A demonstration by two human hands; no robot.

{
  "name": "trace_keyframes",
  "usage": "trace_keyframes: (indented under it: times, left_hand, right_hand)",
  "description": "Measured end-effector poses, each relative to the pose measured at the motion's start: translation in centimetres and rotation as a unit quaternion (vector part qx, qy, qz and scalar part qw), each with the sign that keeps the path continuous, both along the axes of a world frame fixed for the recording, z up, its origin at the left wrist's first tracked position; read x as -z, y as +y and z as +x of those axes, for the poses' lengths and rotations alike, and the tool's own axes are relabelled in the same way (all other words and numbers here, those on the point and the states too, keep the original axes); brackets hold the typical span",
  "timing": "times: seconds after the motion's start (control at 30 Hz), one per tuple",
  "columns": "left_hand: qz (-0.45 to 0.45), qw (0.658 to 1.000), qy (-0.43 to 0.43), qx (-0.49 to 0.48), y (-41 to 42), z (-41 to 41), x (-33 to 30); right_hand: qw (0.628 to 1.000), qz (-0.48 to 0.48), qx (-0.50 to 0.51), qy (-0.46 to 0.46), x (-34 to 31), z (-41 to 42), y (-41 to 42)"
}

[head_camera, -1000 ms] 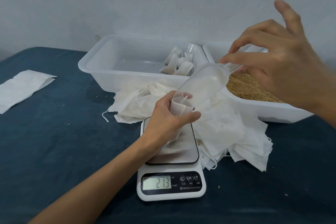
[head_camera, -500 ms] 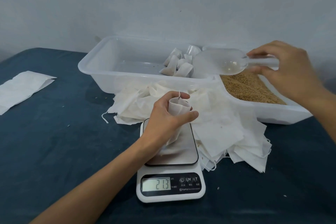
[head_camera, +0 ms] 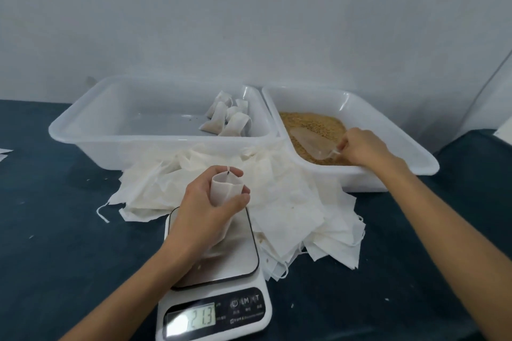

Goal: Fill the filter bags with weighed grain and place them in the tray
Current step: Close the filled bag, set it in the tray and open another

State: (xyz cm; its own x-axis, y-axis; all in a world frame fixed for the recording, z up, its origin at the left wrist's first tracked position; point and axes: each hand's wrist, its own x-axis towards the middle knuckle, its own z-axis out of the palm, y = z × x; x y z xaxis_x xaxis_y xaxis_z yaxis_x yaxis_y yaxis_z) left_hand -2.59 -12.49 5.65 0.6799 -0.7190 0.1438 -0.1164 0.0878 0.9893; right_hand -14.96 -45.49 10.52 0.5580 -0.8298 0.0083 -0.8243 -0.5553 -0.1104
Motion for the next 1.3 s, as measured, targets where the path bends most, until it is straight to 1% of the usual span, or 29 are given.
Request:
trace_keyframes:
  times: [0.07, 0.1, 0.13, 0.17, 0.2, 0.23, 0.27, 0.3, 0.33, 0.37, 0.4, 0.43, 0.5, 0.6, 0.63, 0.67, 0.73, 0.77, 0.8, 0.83, 0.9, 0.93, 1.0, 1.03, 1.07, 1.13, 1.2, 1.3]
  left_hand:
    - [-0.008, 1.0, -0.024, 0.003, -0.2, -0.1, 0.2]
    - [-0.012, 0.999, -0.034, 0.005, -0.2, -0.1, 0.2]
    - [-0.015, 0.999, -0.043, 0.006, -0.3, -0.1, 0.3]
    - [-0.016, 0.999, -0.049, 0.007, -0.3, -0.2, 0.3]
    - [-0.018, 0.998, -0.052, 0.01, -0.2, -0.2, 0.3]
    - [-0.023, 0.998, -0.055, 0.014, -0.2, -0.3, 0.3]
    - [-0.03, 0.998, -0.058, 0.02, -0.2, -0.3, 0.3]
    - [-0.036, 0.997, -0.062, 0.026, -0.2, -0.3, 0.4]
    - [-0.04, 0.996, -0.067, 0.032, -0.2, -0.2, 0.4]
    - [-0.043, 0.996, -0.071, 0.037, -0.2, -0.1, 0.4]
    - [-0.046, 0.995, -0.075, 0.043, -0.2, 0.0, 0.5]
    - [-0.048, 0.995, -0.074, 0.05, -0.2, 0.0, 0.6]
    - [-0.049, 0.994, -0.07, 0.065, -0.2, 0.1, 0.7]
    - [-0.025, 0.991, -0.114, 0.071, -0.2, 0.1, 0.9]
    - [-0.017, 0.99, -0.116, 0.076, -0.1, 0.1, 0.9]
    - [-0.009, 0.99, -0.113, 0.082, 0.0, 0.0, 1.0]
    - [0.005, 0.989, -0.121, 0.087, 0.2, -0.1, 1.2]
    - [0.012, 0.988, -0.126, 0.091, 0.3, -0.1, 1.2]
    - [0.014, 0.987, -0.123, 0.098, 0.2, -0.1, 1.1]
    - [0.013, 0.988, -0.113, 0.106, 0.1, -0.1, 1.0]
    - [0.008, 0.988, -0.098, 0.119, -0.2, -0.1, 0.6]
    - [0.007, 0.988, -0.098, 0.12, -0.5, -0.1, 0.4]
    - [0.005, 0.987, -0.114, 0.115, -1.1, -0.2, 0.0]
    - [0.005, 0.986, -0.125, 0.114, -1.4, -0.1, -0.2]
    - [0.003, 0.985, -0.131, 0.116, -1.8, -0.1, -0.3]
    - [-0.008, 0.984, -0.12, 0.129, -2.4, 0.0, -0.5]
    - [-0.016, 0.984, -0.108, 0.144, -2.8, 0.2, -0.6]
    - [-0.008, 0.982, -0.109, 0.152, -2.8, 0.5, -0.9]
  right_hand:
    - [0.999, -0.052, -0.002, 0.009, -0.3, 0.1, 0.7]
    - [0.995, -0.099, -0.016, -0.016, -0.6, 0.1, 1.3]
    - [0.986, -0.138, -0.043, -0.08, -1.0, 0.1, 2.2]
    - [0.969, -0.152, -0.084, -0.177, -1.4, 0.1, 3.6]
    - [0.941, -0.127, -0.129, -0.286, -1.9, 0.2, 5.5]
    - [0.908, -0.061, -0.169, -0.378, -2.3, 0.4, 7.7]
    - [0.878, 0.034, -0.209, -0.429, -2.6, 0.7, 10.0]
    - [0.853, 0.14, -0.25, -0.436, -2.6, 1.1, 12.3]
    - [0.834, 0.232, -0.282, -0.414, -2.4, 1.5, 14.5]
    - [0.818, 0.301, -0.304, -0.384, -1.9, 1.9, 16.4]
    - [0.804, 0.347, -0.317, -0.363, -1.2, 2.4, 17.7]
    - [0.79, 0.379, -0.323, -0.357, -0.4, 3.0, 18.6]
    - [0.758, 0.417, -0.329, -0.379, 0.8, 3.9, 19.3]
    - [0.706, 0.454, -0.317, -0.441, 2.1, 4.2, 18.9]
    - [0.684, 0.469, -0.306, -0.468, 2.2, 4.2, 18.5]
    - [0.652, 0.489, -0.285, -0.505, 2.1, 4.1, 17.9]
    - [0.575, 0.52, -0.233, -0.587, 1.3, 3.4, 16.0]
    - [0.555, 0.514, -0.215, -0.618, 0.5, 2.8, 15.0]
    - [0.556, 0.493, -0.207, -0.636, -0.1, 2.1, 14.1]
    - [0.569, 0.47, -0.206, -0.643, -0.5, 1.6, 13.3]
    - [0.609, 0.438, -0.217, -0.625, -0.8, 0.9, 12.7]
    - [0.636, 0.436, -0.228, -0.595, -0.6, 0.9, 12.8]
    - [0.689, 0.453, -0.261, -0.502, -0.1, 1.1, 13.4]
    - [0.709, 0.459, -0.285, -0.454, 0.2, 1.3, 13.8]
    - [0.722, 0.459, -0.311, -0.415, 0.2, 1.4, 14.2]
    - [0.727, 0.451, -0.349, -0.382, 0.3, 1.4, 14.6]
    - [0.737, 0.422, -0.358, -0.388, 0.3, 1.3, 14.4]
    - [0.779, 0.343, -0.342, -0.398, 0.5, 1.4, 14.0]
